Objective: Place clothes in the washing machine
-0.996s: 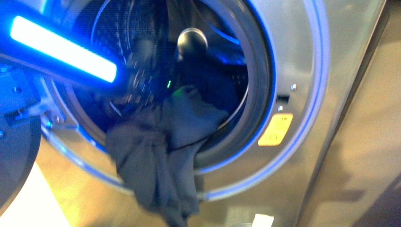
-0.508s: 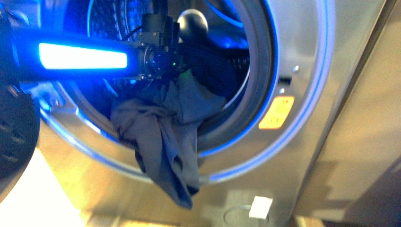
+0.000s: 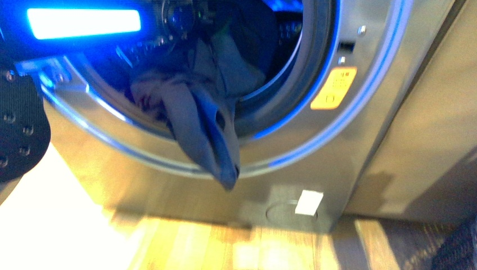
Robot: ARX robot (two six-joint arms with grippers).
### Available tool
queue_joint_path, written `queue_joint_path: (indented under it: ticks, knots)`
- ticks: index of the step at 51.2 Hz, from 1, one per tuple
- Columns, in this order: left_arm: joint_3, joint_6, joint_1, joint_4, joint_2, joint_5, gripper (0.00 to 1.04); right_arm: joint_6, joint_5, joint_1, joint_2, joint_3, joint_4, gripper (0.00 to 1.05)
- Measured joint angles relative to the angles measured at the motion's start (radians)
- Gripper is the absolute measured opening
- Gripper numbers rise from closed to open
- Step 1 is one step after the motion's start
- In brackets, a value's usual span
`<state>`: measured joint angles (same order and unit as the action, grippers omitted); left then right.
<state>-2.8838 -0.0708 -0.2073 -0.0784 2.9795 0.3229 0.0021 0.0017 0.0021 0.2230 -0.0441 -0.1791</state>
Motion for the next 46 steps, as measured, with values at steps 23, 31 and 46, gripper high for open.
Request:
queue_joint_path:
  ticks: [23,31,46]
  knots:
    - [0.0,-0.007,-0.009,-0.132,0.017,0.025,0.08,-0.001,0.0,0.0,-0.219,0.039,0.178,0.02]
    - [0.0,-0.018,-0.011,-0.174,0.035,0.05,0.08,-0.001,0.0,0.0,-0.219,0.039,0.179,0.02]
    - [0.0,-0.057,-0.01,-0.311,0.045,0.068,0.08,-0.001,0.0,0.0,-0.219,0.039,0.179,0.02]
